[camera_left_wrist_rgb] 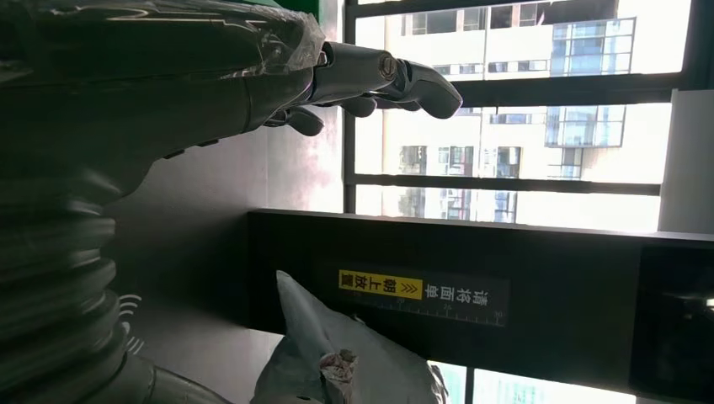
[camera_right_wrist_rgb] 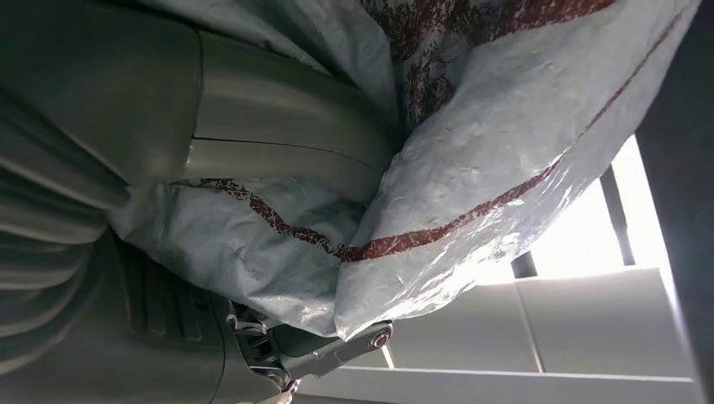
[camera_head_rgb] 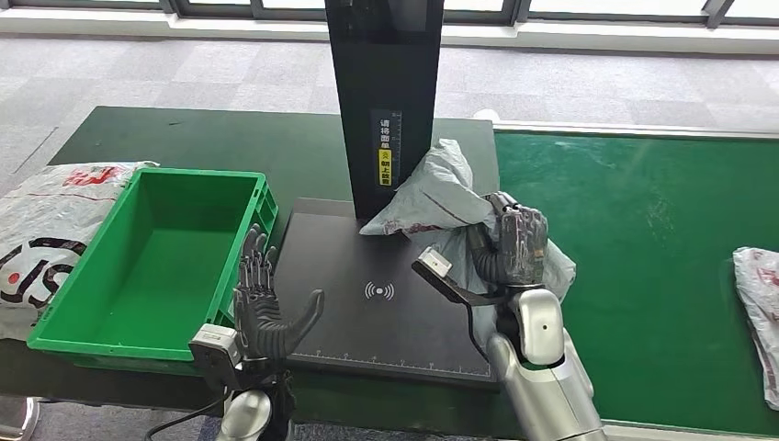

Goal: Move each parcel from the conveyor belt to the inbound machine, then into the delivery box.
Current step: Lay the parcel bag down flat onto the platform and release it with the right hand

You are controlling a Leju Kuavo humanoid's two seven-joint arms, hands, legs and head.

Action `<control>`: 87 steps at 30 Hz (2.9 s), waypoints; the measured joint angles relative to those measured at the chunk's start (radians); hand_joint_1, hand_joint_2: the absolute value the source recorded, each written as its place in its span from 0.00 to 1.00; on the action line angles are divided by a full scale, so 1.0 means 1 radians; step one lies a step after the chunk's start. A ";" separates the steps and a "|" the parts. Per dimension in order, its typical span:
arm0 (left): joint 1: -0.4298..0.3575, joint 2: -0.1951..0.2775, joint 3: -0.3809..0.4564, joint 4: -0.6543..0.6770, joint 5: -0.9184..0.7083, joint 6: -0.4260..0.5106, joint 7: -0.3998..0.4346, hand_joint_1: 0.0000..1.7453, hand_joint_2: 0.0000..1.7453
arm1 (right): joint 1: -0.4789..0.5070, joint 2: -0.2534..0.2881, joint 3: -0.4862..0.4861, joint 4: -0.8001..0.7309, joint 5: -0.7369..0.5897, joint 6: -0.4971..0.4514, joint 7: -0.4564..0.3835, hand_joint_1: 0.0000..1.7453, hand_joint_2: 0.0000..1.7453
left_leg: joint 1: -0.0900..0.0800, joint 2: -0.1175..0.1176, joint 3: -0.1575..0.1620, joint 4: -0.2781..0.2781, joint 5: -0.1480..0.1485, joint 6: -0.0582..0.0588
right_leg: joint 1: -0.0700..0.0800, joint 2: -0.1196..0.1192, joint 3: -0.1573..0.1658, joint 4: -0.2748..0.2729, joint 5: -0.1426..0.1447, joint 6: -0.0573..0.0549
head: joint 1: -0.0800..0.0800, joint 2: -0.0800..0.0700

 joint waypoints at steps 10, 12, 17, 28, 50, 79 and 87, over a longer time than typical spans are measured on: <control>-0.001 0.000 0.000 0.005 0.000 0.008 0.000 0.00 1.00 | -0.030 0.047 0.021 0.064 -0.063 0.000 -0.097 1.00 1.00 | 0.000 0.000 0.000 0.000 0.000 0.000 | 0.000 0.000 0.000 0.000 0.000 0.000 | 0.000 0.000; -0.001 0.000 0.000 0.005 0.000 0.008 0.000 0.00 1.00 | -0.034 0.051 0.021 0.072 -0.064 0.000 -0.101 1.00 1.00 | 0.000 0.000 0.000 0.000 0.000 0.000 | 0.000 0.000 0.000 0.000 0.000 0.000 | 0.000 0.000; 0.000 0.000 0.000 0.005 0.000 0.017 0.000 0.00 1.00 | -0.039 0.070 0.020 0.100 -0.069 0.000 -0.138 1.00 1.00 | 0.000 0.001 0.000 0.000 0.000 0.000 | 0.000 0.001 0.000 0.000 0.000 0.000 | 0.000 0.000; 0.000 0.000 0.000 0.003 -0.001 0.028 0.000 0.00 1.00 | -0.042 0.135 0.020 0.163 -0.088 0.000 -0.195 1.00 1.00 | 0.000 0.001 0.000 0.000 0.000 0.000 | 0.000 0.001 0.000 0.000 0.000 0.000 | 0.000 0.000; -0.001 0.000 0.000 0.003 -0.007 0.028 0.000 0.00 1.00 | -0.074 0.192 0.073 0.320 -0.151 0.000 -0.261 0.31 1.00 | 0.000 0.000 0.000 0.000 0.000 0.000 | 0.000 0.000 0.000 0.000 0.000 0.000 | 0.000 0.000; -0.001 0.000 0.000 0.004 -0.007 0.041 0.000 0.00 1.00 | -0.057 0.195 0.051 0.290 -0.173 -0.002 -0.313 0.00 0.00 | 0.000 0.001 0.001 0.000 0.000 0.000 | 0.000 0.001 0.000 0.000 0.000 0.000 | 0.000 0.000; 0.001 0.000 0.000 -0.003 -0.009 0.070 0.000 0.00 1.00 | 0.054 0.225 -0.029 -0.066 -0.376 -0.002 -0.582 0.00 1.00 | 0.000 0.001 0.001 0.000 0.000 0.000 | 0.000 0.001 -0.001 0.000 0.000 0.000 | 0.000 0.000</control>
